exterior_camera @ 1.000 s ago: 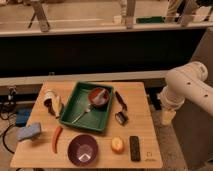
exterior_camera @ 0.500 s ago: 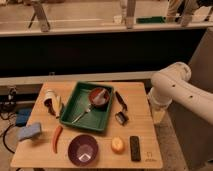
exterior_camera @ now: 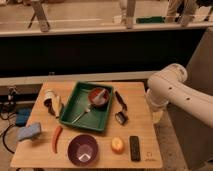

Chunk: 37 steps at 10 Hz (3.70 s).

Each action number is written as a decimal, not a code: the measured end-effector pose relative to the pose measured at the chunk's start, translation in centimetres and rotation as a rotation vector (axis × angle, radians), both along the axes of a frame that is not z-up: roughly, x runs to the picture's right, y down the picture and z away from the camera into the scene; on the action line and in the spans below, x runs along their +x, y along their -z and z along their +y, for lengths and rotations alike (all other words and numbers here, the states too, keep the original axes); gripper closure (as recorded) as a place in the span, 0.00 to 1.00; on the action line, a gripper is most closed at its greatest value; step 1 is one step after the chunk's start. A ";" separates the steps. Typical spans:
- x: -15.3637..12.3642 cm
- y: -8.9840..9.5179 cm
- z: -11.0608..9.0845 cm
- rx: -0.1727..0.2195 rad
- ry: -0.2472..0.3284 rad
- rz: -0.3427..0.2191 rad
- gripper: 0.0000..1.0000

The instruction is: Wipe purple bowl with towel

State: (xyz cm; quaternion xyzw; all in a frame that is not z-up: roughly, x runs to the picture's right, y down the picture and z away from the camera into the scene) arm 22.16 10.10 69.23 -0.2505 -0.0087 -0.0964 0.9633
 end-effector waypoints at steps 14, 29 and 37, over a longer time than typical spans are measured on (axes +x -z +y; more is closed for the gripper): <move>-6.9 0.3 -2.1 0.074 0.196 -0.162 0.20; -13.6 -4.0 -7.6 0.171 0.357 -0.347 0.20; -15.5 -7.1 -9.1 0.195 0.395 -0.418 0.20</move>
